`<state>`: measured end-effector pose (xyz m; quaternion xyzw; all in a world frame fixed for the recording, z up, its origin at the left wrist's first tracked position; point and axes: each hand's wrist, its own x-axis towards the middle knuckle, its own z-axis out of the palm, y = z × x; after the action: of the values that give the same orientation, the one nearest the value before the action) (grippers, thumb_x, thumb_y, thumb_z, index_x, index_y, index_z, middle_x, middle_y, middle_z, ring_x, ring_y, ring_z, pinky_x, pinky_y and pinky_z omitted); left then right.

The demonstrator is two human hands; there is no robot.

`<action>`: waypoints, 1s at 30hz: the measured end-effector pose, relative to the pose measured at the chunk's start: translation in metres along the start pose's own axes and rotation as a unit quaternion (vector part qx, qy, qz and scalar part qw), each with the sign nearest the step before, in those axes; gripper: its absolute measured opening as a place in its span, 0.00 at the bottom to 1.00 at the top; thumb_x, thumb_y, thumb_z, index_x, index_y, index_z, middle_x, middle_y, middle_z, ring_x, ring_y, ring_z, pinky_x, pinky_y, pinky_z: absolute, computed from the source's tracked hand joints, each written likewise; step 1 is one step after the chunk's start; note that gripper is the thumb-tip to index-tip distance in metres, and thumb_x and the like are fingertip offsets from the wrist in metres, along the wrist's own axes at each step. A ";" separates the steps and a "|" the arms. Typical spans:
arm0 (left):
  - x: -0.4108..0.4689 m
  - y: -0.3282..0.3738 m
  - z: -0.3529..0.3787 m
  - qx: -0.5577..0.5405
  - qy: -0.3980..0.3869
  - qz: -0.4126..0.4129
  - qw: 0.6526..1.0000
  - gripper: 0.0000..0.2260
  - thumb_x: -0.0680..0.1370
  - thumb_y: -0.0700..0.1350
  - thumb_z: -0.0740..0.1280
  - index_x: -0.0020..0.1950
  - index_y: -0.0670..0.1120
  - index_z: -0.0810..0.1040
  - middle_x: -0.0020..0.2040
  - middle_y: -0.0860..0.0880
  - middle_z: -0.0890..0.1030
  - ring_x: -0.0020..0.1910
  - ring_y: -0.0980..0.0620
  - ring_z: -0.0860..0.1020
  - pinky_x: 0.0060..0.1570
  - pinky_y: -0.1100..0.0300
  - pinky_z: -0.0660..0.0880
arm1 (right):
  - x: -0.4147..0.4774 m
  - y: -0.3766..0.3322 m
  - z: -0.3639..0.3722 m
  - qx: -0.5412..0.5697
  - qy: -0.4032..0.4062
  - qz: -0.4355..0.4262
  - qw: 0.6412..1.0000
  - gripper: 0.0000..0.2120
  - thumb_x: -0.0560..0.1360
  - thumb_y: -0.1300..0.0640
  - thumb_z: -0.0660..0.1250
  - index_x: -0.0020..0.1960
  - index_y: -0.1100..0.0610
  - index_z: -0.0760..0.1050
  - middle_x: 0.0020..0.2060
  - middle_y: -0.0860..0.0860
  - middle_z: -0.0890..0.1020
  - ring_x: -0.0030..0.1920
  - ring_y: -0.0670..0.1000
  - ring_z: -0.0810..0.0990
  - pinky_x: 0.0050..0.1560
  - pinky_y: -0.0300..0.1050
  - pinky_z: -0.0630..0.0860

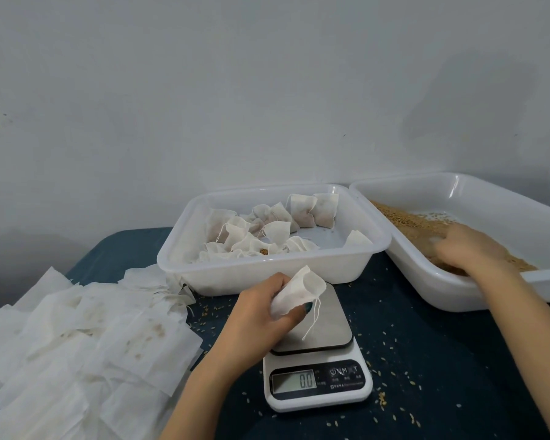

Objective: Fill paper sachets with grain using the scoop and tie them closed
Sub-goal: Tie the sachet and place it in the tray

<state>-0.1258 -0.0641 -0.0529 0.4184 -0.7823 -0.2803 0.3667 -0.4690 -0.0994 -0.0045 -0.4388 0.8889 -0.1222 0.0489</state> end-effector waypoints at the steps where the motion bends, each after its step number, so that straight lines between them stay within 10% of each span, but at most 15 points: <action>1: 0.000 0.000 0.000 0.002 -0.001 -0.001 1.000 0.11 0.72 0.60 0.67 0.45 0.54 0.75 0.38 0.57 0.78 0.34 0.58 0.74 0.33 0.65 0.69 | -0.001 0.000 0.000 -0.008 0.017 0.015 1.000 0.14 0.81 0.50 0.59 0.43 0.57 0.74 0.37 0.54 0.76 0.35 0.53 0.71 0.33 0.43 0.64; 15: 0.000 0.000 0.000 0.018 -0.011 -0.005 1.000 0.06 0.76 0.53 0.71 0.45 0.55 0.75 0.38 0.59 0.78 0.34 0.59 0.74 0.32 0.67 0.69 | -0.013 -0.001 -0.012 -0.109 0.129 0.030 0.985 0.17 0.77 0.44 0.65 0.37 0.55 0.71 0.32 0.53 0.73 0.30 0.52 0.67 0.30 0.40 0.58; 30: 0.002 -0.002 -0.003 -0.088 0.042 -0.023 0.995 0.10 0.69 0.60 0.67 0.50 0.62 0.76 0.42 0.61 0.82 0.39 0.63 0.78 0.38 0.72 0.72 | -0.021 0.016 -0.015 0.110 0.076 -0.060 0.989 0.15 0.82 0.44 0.55 0.52 0.51 0.78 0.37 0.52 0.79 0.36 0.54 0.74 0.36 0.45 0.65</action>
<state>-0.1232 -0.0670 -0.0515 0.4137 -0.7288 -0.3382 0.4280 -0.4710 -0.0710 0.0051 -0.4723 0.8434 -0.2550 0.0220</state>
